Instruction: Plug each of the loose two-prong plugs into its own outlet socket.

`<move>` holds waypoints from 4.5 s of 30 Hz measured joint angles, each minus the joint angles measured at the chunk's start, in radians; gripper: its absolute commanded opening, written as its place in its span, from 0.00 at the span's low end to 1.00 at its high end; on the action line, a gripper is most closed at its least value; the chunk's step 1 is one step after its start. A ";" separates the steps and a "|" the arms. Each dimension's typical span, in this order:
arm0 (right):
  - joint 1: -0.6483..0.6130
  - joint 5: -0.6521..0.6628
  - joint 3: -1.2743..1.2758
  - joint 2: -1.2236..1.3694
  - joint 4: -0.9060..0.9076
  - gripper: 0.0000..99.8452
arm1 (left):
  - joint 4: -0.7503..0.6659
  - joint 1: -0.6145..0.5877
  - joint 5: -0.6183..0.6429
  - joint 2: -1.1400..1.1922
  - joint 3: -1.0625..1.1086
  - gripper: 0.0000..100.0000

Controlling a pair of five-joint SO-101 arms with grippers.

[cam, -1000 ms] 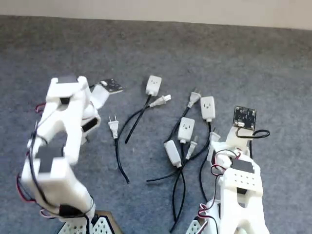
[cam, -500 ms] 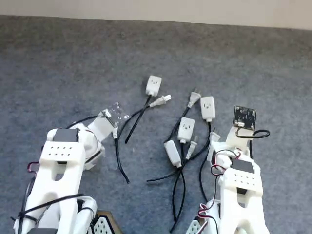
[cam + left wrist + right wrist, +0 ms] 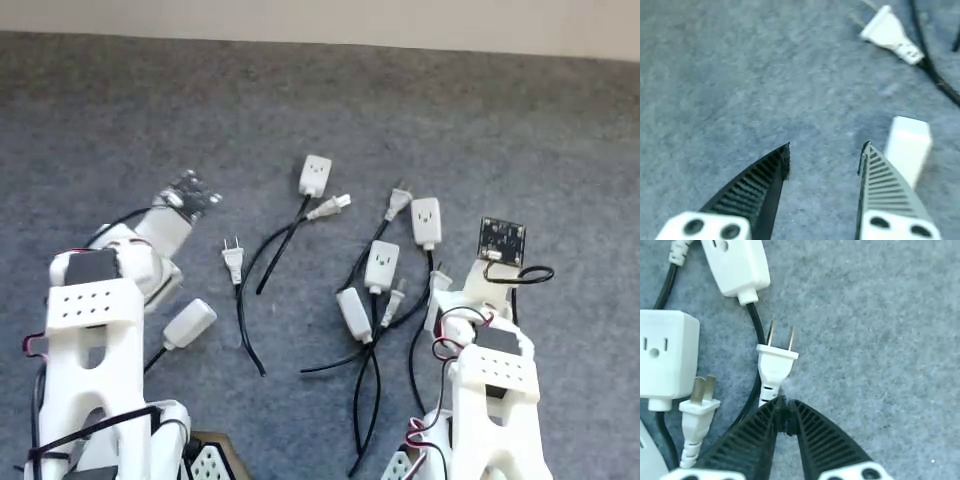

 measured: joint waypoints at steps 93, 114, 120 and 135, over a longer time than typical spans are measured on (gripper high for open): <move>-0.035 0.000 0.000 0.000 0.000 0.01 | -0.002 0.546 -0.074 0.586 -0.187 0.03; -0.035 0.000 0.000 0.000 0.000 0.01 | 0.229 0.299 -0.387 0.089 0.167 0.04; -0.035 0.000 0.000 0.000 0.000 0.01 | 0.149 0.422 -0.324 0.086 0.232 0.08; -0.035 0.000 0.000 0.000 0.000 0.01 | 0.138 0.539 -0.256 0.077 0.238 0.22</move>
